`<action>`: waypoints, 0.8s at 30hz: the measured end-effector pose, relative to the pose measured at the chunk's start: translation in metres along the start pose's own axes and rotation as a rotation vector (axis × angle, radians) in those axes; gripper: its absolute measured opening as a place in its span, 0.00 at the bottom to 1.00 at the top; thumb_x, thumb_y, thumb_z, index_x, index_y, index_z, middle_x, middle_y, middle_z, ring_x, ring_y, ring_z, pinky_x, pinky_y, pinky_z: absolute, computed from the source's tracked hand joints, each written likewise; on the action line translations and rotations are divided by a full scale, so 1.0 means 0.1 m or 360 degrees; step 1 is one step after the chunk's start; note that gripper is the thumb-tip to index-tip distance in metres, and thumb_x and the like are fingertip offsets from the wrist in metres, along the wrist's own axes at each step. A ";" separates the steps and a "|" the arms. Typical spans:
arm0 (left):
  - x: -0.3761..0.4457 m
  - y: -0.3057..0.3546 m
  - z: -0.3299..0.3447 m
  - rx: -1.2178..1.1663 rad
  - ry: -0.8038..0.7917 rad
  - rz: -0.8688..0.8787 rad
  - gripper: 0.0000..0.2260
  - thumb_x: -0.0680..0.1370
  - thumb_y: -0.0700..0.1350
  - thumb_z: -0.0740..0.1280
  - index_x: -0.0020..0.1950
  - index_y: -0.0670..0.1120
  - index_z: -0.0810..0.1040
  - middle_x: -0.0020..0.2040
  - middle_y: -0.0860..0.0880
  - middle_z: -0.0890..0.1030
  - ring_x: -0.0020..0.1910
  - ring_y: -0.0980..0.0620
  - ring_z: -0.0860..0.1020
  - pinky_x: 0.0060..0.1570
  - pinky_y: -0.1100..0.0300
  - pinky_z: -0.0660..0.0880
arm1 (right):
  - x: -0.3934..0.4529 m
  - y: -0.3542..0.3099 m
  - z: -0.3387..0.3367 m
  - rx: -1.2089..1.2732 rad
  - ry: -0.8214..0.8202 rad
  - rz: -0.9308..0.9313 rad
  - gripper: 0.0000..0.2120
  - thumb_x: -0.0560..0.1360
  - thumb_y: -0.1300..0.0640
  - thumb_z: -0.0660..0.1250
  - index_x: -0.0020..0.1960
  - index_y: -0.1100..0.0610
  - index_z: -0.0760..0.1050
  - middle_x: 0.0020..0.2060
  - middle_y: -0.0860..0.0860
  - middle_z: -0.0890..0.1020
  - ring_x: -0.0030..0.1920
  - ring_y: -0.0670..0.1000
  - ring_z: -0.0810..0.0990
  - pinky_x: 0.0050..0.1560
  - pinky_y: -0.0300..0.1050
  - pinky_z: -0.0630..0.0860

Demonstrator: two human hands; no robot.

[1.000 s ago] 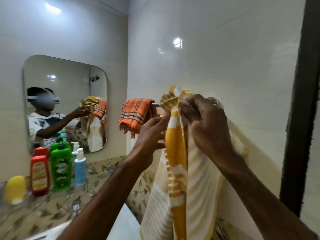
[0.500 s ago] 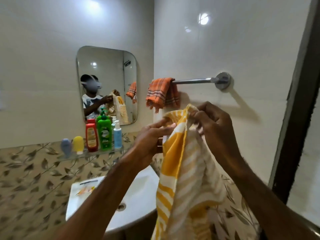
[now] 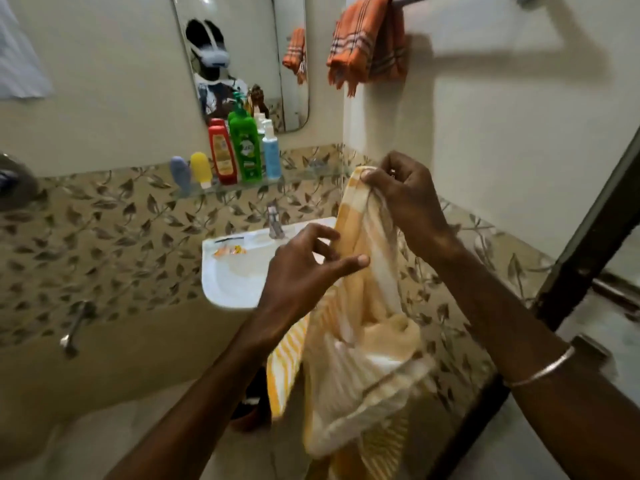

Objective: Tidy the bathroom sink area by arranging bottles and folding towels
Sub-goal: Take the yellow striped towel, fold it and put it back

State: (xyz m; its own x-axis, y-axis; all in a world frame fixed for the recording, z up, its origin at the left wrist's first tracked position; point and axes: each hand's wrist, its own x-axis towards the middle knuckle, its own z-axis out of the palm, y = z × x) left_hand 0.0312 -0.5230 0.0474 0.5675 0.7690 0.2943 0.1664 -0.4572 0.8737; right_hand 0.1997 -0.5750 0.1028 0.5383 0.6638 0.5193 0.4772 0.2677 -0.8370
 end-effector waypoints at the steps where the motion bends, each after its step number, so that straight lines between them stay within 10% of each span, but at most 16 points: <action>1: -0.04 -0.13 0.01 -0.0005 -0.0033 -0.0108 0.27 0.64 0.60 0.80 0.59 0.54 0.75 0.43 0.51 0.82 0.31 0.51 0.82 0.25 0.54 0.77 | -0.02 -0.01 0.01 0.0067 -0.0016 0.0008 0.08 0.77 0.56 0.68 0.41 0.57 0.72 0.33 0.48 0.73 0.35 0.46 0.73 0.37 0.41 0.74; 6: -0.07 -0.68 -0.09 -0.0069 -0.0471 -0.0388 0.09 0.75 0.46 0.75 0.54 0.49 0.82 0.28 0.51 0.80 0.22 0.53 0.74 0.22 0.64 0.69 | -0.04 -0.06 0.00 0.0310 -0.0156 0.0050 0.09 0.75 0.58 0.69 0.37 0.53 0.72 0.31 0.46 0.73 0.36 0.49 0.71 0.39 0.45 0.71; 12: -0.03 -1.03 -0.27 -0.0226 -0.0655 -0.0771 0.11 0.77 0.44 0.71 0.57 0.40 0.81 0.49 0.43 0.87 0.36 0.46 0.85 0.28 0.60 0.78 | -0.17 -0.06 -0.15 0.0651 -0.0312 0.0101 0.15 0.77 0.66 0.64 0.34 0.55 0.68 0.27 0.45 0.70 0.27 0.43 0.68 0.26 0.34 0.66; 15: 0.05 -1.14 -0.30 -0.0743 -0.0413 -0.0949 0.09 0.78 0.43 0.65 0.52 0.41 0.81 0.54 0.44 0.86 0.52 0.41 0.84 0.43 0.47 0.82 | -0.31 -0.03 -0.24 0.0659 -0.0716 0.0031 0.14 0.74 0.66 0.65 0.33 0.52 0.73 0.28 0.43 0.73 0.28 0.43 0.71 0.27 0.35 0.69; 19: 0.24 -1.06 -0.31 -0.1006 0.0210 -0.0902 0.05 0.73 0.39 0.74 0.47 0.41 0.83 0.41 0.45 0.85 0.41 0.45 0.83 0.41 0.53 0.82 | -0.68 0.05 -0.08 0.0235 -0.1587 0.0064 0.06 0.71 0.57 0.71 0.37 0.56 0.78 0.35 0.48 0.77 0.35 0.45 0.75 0.35 0.37 0.73; 24: 0.37 -0.71 -0.37 -0.1112 0.0058 -0.0630 0.15 0.75 0.28 0.67 0.57 0.42 0.82 0.50 0.46 0.86 0.45 0.50 0.85 0.42 0.58 0.82 | -1.04 0.35 0.29 -0.0230 -0.2120 0.0085 0.08 0.77 0.58 0.71 0.49 0.64 0.81 0.44 0.59 0.84 0.43 0.48 0.81 0.45 0.39 0.78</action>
State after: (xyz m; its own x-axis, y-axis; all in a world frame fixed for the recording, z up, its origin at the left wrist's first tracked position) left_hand 0.0106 -0.4451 0.0107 0.5432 0.8352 -0.0859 -0.2006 0.2285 0.9526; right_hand 0.1404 -0.6144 0.0147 -0.4840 0.8630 -0.1452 0.5902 0.1994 -0.7822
